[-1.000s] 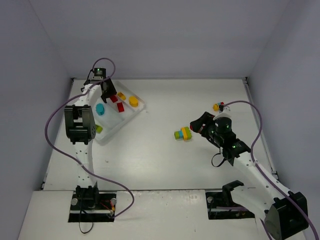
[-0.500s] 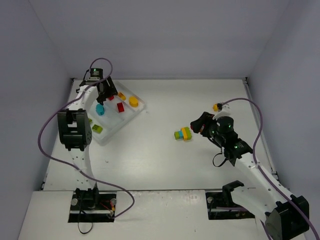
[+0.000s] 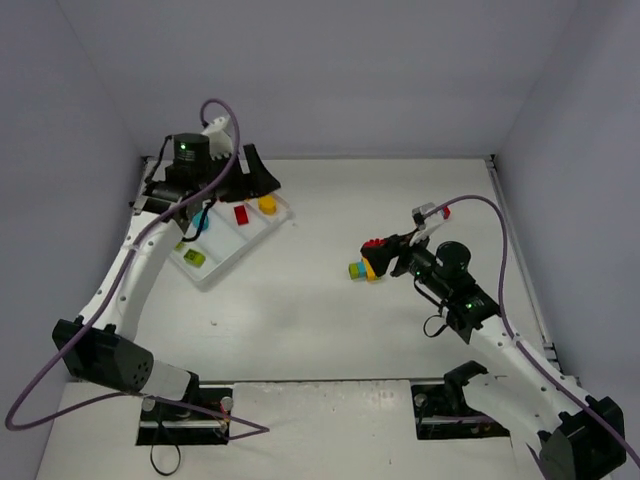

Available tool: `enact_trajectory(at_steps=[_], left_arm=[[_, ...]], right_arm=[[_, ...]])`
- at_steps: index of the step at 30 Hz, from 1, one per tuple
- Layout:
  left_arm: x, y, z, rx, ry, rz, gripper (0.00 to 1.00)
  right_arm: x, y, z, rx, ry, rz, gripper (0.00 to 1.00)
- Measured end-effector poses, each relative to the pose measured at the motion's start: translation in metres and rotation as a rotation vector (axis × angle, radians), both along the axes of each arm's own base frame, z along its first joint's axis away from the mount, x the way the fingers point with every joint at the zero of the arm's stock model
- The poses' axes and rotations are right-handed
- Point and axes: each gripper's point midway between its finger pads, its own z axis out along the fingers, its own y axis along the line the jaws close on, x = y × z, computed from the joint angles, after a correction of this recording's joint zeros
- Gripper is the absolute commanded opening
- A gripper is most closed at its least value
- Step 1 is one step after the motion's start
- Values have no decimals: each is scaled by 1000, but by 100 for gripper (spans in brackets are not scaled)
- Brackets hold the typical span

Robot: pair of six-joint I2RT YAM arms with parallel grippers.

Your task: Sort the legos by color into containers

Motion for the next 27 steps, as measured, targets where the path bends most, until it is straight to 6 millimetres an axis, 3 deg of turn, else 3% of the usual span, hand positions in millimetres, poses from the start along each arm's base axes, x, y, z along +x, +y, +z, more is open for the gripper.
enact_trajectory(at_steps=[3, 6, 9, 17, 27], left_arm=[[-42, -42, -13, -38, 60, -179, 69], [-70, -67, -33, -59, 146, -284, 70], [-88, -80, -43, -63, 200, -337, 70], [-123, -108, -35, -57, 199, -463, 70], [-155, -131, -50, 19, 200, -587, 70]], right_arm=[[-11, 23, 3, -49, -85, 110, 0], [-20, 45, 5, -116, -181, 209, 0], [-26, 62, 3, -179, -256, 283, 0], [-34, 99, -20, -319, -330, 423, 0], [-31, 112, -2, -336, -398, 449, 0]])
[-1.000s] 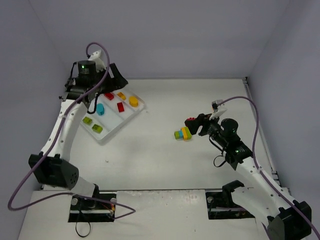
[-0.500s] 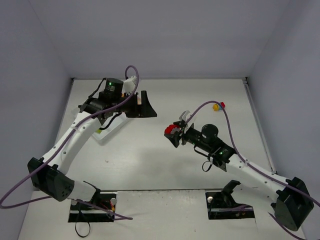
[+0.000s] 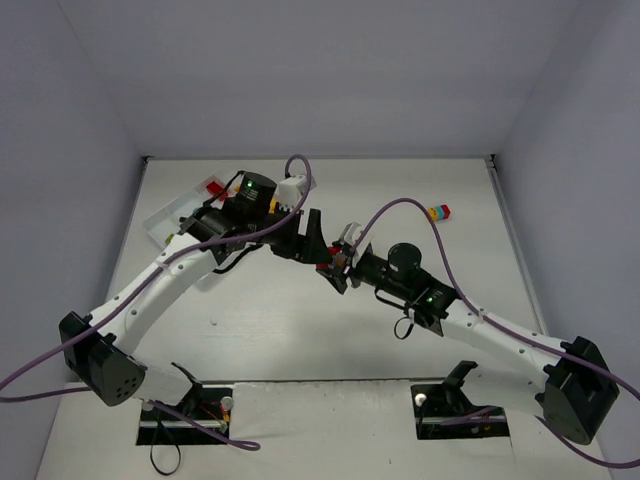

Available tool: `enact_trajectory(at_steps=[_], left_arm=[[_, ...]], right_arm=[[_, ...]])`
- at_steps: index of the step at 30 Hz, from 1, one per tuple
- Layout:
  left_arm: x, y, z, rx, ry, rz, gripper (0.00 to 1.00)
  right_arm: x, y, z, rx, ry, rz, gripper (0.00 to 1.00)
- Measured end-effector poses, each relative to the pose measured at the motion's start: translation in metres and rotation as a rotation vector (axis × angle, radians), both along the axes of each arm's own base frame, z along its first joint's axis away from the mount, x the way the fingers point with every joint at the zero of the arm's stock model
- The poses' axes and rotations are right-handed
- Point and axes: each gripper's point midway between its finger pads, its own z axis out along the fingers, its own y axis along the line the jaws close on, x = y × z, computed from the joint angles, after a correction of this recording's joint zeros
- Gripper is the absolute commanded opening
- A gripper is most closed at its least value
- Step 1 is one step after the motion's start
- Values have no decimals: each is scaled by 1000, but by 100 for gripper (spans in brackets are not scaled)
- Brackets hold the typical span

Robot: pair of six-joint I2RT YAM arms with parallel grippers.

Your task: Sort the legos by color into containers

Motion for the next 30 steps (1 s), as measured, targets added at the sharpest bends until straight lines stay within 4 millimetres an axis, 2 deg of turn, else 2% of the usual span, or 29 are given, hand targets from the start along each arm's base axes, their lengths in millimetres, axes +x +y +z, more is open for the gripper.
enact_trajectory(at_steps=[5, 14, 15, 19, 20, 22, 23, 25, 26, 30], left_arm=[[-5, -10, -14, 31, 8, -24, 70], [12, -17, -57, 150, 35, 12, 68], [14, -17, -60, 161, 35, 15, 65], [14, -22, -61, 154, 27, 5, 37], [12, -26, -59, 146, 17, -6, 22], [12, -29, -57, 140, 6, -8, 13], [12, -29, -56, 138, 4, -9, 7], [13, -29, -55, 134, -2, -8, 5], [13, -29, -54, 133, -5, -7, 5], [16, -25, -52, 145, -32, 5, 5]], right_arm=[[-3, 3, 0, 3, 4, 14, 0], [-9, 10, 0, 10, 8, 40, 0], [-9, 10, 0, 11, 8, 41, 0], [-9, 10, 1, 16, 10, 42, 1], [-9, 10, 1, 16, 9, 41, 5], [-8, 10, 0, 14, 10, 34, 16], [-8, 9, 1, 16, 9, 32, 28], [-7, 9, 1, 18, 9, 29, 43], [-7, 10, 2, 22, 9, 29, 59], [-4, 8, 4, 43, 26, -2, 80]])
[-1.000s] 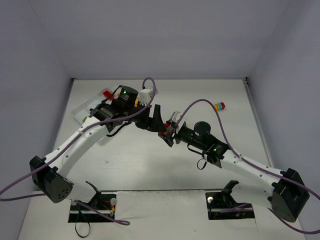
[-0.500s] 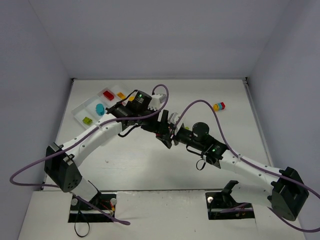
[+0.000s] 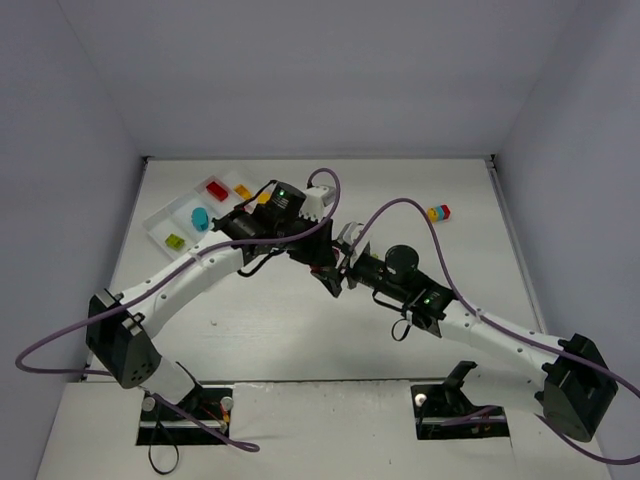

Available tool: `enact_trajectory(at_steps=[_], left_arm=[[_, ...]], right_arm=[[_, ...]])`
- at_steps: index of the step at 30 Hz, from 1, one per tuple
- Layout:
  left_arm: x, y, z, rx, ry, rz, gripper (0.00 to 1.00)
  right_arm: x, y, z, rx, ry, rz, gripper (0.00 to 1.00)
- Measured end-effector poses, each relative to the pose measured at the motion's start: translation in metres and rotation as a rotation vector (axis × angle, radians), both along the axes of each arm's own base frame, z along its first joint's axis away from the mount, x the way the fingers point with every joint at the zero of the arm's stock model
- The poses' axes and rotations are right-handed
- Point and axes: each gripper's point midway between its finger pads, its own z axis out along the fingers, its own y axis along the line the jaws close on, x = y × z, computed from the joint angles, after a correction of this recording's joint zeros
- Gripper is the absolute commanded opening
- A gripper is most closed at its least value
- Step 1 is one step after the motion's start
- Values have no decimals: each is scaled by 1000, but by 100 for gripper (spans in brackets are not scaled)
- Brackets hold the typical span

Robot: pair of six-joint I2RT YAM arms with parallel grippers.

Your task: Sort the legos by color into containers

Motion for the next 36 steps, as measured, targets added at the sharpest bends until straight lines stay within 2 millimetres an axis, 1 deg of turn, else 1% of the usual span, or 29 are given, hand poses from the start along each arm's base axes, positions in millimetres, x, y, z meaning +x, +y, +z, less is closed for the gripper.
enact_trajectory(at_steps=[1, 5, 9, 11, 13, 16, 18, 19, 21, 23, 26, 30, 32, 33, 36], left_arm=[[2, 2, 0, 8, -10, 8, 5], [18, 18, -4, 51, -37, 70, 5], [46, 44, -9, 69, -33, 176, 5], [67, 64, -16, 73, -12, 267, 6], [86, 84, -26, 77, 14, 357, 11], [119, 116, -46, 96, 59, 511, 12], [138, 135, -63, 116, 89, 603, 15], [146, 142, -72, 127, 103, 638, 17], [165, 154, -86, 152, 126, 702, 17], [192, 166, -98, 173, 130, 768, 17], [228, 182, -106, 177, 121, 846, 18], [266, 201, -112, 157, 119, 918, 18], [279, 208, -119, 149, 127, 943, 18], [280, 211, -124, 150, 139, 951, 18], [272, 213, -142, 170, 185, 957, 18]], right_arm=[[2, -1, 0, 3, 6, -16, 82], [11, -12, -6, 11, 31, -109, 87], [19, -33, -17, 10, 57, -232, 91], [23, -45, -18, 16, 68, -302, 91], [26, -56, -16, 27, 79, -366, 91], [30, -71, -14, 52, 104, -459, 91], [32, -80, -17, 62, 134, -517, 90], [32, -84, -20, 63, 150, -540, 90], [31, -90, -24, 68, 179, -575, 90], [29, -95, -29, 78, 203, -604, 90], [23, -104, -39, 81, 234, -633, 90], [19, -113, -47, 79, 255, -663, 90], [19, -116, -47, 81, 255, -675, 90], [20, -117, -47, 84, 254, -682, 90], [21, -119, -47, 81, 253, -694, 91]])
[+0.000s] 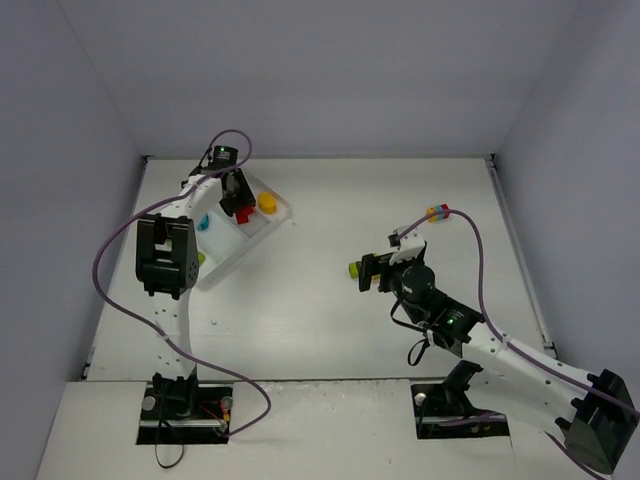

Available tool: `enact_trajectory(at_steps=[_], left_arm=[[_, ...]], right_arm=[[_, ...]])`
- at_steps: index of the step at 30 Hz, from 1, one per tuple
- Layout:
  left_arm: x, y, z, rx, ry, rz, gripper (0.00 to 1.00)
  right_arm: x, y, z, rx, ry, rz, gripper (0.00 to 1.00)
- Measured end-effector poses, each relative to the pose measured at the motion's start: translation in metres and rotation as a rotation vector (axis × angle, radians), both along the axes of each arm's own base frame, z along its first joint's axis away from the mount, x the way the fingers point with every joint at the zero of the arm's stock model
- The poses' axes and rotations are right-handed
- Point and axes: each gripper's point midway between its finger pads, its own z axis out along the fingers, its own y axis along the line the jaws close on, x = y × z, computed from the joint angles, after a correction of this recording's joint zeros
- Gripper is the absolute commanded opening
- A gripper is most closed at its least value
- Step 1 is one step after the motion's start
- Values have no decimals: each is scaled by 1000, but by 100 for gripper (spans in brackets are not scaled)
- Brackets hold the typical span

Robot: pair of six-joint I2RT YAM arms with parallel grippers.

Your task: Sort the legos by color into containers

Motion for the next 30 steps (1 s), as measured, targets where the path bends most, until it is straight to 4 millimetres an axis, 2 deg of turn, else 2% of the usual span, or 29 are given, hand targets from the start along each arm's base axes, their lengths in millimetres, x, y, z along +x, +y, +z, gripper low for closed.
enact_trajectory(at_steps=[3, 8, 11, 15, 16, 19, 23, 30], left_arm=[[-12, 0, -15, 1, 41, -3, 18], [-21, 0, -16, -4, 36, -7, 18], [-23, -1, -16, -7, 39, -11, 21], [-25, -2, -17, -8, 42, -21, 34], [-25, -2, -18, -7, 43, -23, 41], [-25, -1, -18, 2, 42, -34, 53], [-26, 0, -19, 12, 42, -43, 62], [-28, 2, -18, 28, 45, -60, 67]], right_arm=[[0, -1, -1, -2, 1, -4, 91], [0, -1, -2, -6, 6, -4, 91], [1, -1, -4, -8, 11, -5, 91], [1, -2, -6, -6, 15, -11, 91], [1, -2, -6, -6, 16, -11, 91], [1, -2, -6, -3, 17, -14, 91], [2, -3, -7, 0, 20, -22, 91], [2, -11, -16, -9, 56, -66, 90]])
